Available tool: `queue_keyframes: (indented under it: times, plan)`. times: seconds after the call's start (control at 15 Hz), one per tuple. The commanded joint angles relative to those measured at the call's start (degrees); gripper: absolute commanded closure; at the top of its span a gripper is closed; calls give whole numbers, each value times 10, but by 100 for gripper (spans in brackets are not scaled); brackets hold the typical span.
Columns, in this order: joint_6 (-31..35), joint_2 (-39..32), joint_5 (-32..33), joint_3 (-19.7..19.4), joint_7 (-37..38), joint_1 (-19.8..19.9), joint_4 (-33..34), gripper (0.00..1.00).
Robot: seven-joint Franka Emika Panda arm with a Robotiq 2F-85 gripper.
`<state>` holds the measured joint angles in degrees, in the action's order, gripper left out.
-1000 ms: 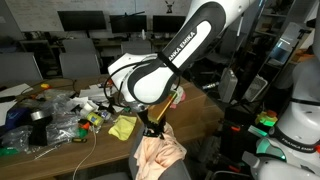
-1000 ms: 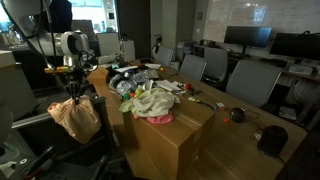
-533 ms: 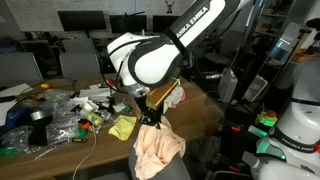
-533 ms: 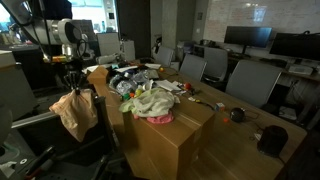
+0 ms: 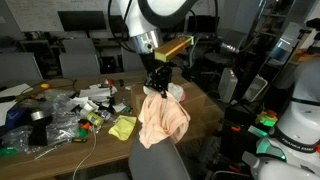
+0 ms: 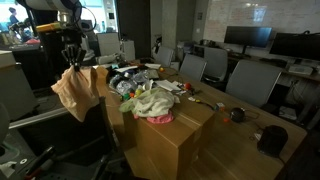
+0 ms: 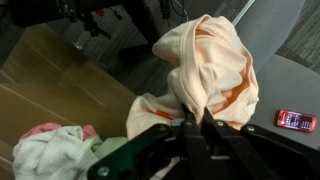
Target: Move the pink shirt, the green towel and the peach shirt on the top of the box respectively
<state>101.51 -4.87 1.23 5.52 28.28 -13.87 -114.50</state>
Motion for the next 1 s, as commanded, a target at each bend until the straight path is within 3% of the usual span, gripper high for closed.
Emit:
queue_keyframes:
  times: [0.0,0.53,0.93]
  plan:
    - [-63,35,1,7,-5,21,29,98]
    - [-145,45,-27,-18,-26,76,120,98]
    - [-148,48,-97,-65,-47,136,167,98]
